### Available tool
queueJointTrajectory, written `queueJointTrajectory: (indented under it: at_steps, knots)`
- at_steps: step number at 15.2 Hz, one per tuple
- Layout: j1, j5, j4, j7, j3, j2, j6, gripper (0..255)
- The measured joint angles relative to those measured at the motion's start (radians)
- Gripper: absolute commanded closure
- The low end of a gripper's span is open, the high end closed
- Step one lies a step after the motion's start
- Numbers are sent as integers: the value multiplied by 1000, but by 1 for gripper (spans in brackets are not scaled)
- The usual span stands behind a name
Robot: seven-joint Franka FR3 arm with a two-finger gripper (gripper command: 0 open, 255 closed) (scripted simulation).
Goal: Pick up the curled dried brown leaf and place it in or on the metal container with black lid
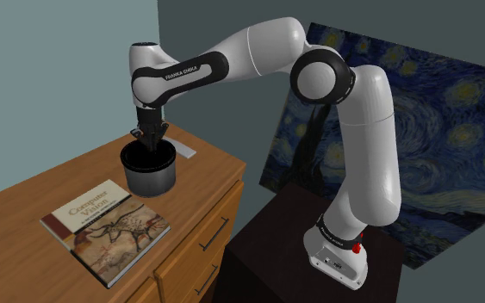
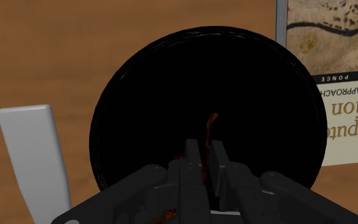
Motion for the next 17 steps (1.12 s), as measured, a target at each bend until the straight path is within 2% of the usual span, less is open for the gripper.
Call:
queueJointTrajectory:
  at_steps: [2, 3, 9, 13, 17]
  knots:
    - [0, 0, 0, 0, 0, 0, 0, 255]
    - [0, 0, 0, 0, 0, 0, 1, 0]
    - [0, 0, 0, 0, 0, 0, 1, 0]
    - [-7, 6, 39, -6, 2, -42, -80, 0]
    - [-5, 6, 60, -4, 3, -43, -103, 0]
